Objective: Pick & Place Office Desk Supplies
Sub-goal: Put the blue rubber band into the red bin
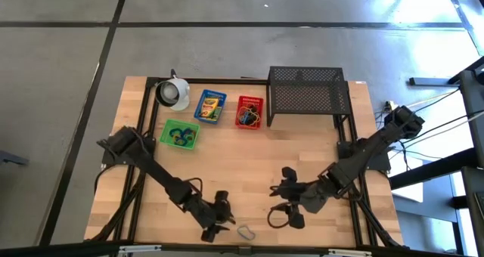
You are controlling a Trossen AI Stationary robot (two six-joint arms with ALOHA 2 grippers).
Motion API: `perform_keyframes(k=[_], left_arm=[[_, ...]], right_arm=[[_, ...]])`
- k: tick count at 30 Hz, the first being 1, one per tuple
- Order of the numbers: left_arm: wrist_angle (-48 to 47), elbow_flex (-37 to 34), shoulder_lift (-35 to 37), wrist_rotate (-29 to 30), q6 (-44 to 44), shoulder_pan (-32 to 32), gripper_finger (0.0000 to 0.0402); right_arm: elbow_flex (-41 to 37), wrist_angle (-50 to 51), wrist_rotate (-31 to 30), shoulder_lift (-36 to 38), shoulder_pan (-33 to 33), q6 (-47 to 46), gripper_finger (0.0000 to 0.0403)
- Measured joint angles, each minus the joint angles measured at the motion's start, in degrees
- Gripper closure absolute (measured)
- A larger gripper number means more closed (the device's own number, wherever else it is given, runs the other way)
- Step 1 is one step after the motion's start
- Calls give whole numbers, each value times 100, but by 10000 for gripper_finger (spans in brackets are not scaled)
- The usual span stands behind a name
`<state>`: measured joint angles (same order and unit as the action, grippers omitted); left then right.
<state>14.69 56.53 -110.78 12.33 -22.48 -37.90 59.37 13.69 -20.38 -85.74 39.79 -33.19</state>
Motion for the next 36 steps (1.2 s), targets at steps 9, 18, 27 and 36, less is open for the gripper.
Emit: perform_keyframes(k=[9, 18, 27, 36], left_arm=[[1117, 1, -611, -45, 887, 28, 167], [1196, 550, -1213, -245, 1482, 124, 166], [1097, 661, -1281, -388, 1578, 202, 199], [1080, 661, -1287, -432, 1578, 204, 369]], right_arm=[[-1, 3, -22, -133, 48, -104, 196], [0, 3, -22, -133, -34, 66, 196], [0, 6, -20, -133, -31, 20, 196], [0, 5, -20, -133, -31, 62, 196]])
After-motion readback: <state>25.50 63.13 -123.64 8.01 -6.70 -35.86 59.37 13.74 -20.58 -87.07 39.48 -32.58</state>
